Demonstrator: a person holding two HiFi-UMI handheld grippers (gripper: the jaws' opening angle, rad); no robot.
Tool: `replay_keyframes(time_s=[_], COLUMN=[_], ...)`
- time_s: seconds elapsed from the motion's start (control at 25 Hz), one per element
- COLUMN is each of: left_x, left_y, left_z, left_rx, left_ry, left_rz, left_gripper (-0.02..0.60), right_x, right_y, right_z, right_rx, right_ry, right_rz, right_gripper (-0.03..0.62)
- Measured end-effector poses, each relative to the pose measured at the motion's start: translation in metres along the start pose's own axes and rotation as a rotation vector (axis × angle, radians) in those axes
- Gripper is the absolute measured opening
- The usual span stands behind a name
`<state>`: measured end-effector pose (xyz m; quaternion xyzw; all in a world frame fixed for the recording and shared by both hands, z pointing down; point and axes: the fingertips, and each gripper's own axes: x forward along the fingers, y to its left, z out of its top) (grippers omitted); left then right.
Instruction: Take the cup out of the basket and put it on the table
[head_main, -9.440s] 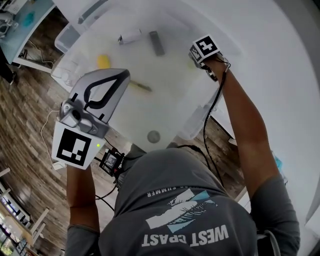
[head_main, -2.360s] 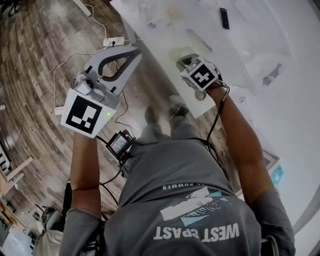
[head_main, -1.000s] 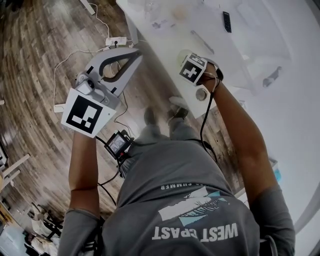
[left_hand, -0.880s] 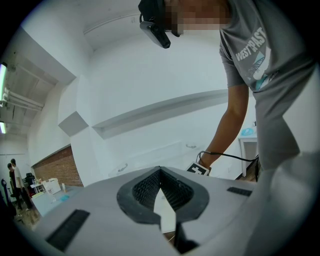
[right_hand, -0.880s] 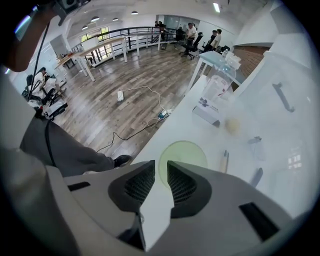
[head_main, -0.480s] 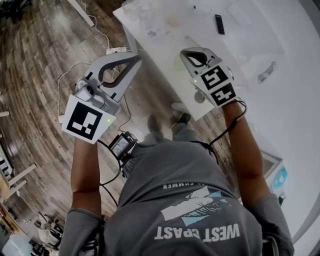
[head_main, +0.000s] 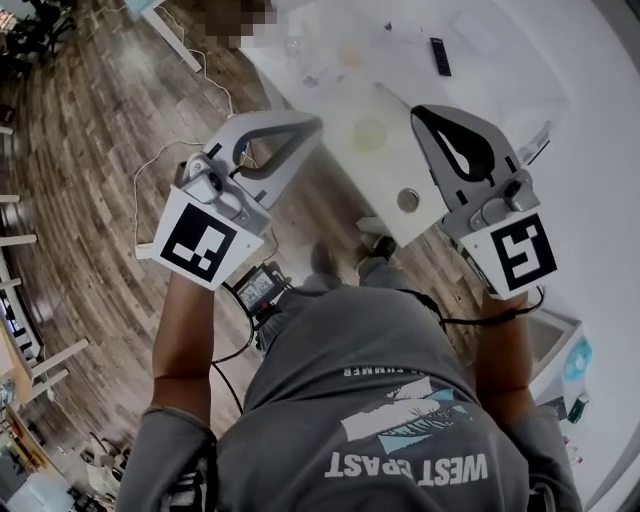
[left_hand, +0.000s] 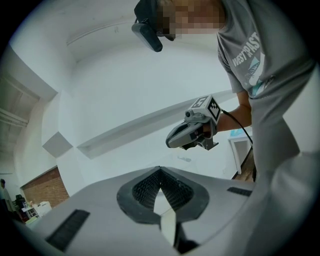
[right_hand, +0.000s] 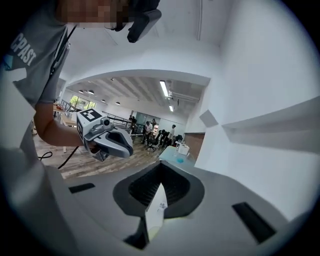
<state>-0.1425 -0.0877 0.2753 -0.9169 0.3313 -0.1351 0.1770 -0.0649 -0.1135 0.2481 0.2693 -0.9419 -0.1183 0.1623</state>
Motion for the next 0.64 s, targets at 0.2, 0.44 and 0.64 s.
replay_keyframes(time_s=[0.2, 0.44, 0.64], left_x=[0.006, 0.012, 0.02], left_y=[-0.003, -0.003, 0.001], left_z=[0.012, 0.019, 0.016], left_rx=[0.008, 0.018, 0.016], left_ry=[-0.016, -0.026, -0.024], left_rz=[-0.021, -0.03, -0.03], left_gripper=[0.009, 0.009, 0.009], right_x=[-0.015, -0.021, -0.016], right_y=[-0.001, -0.003, -0.008], right_z=[0.006, 0.004, -0.003], right_rx=[0.021, 0.024, 0.031], right_ry=[-0.008, 0.005, 0.008], right_rz=[-0.022, -0.027, -0.024], right_gripper=[0.011, 0.011, 0.011])
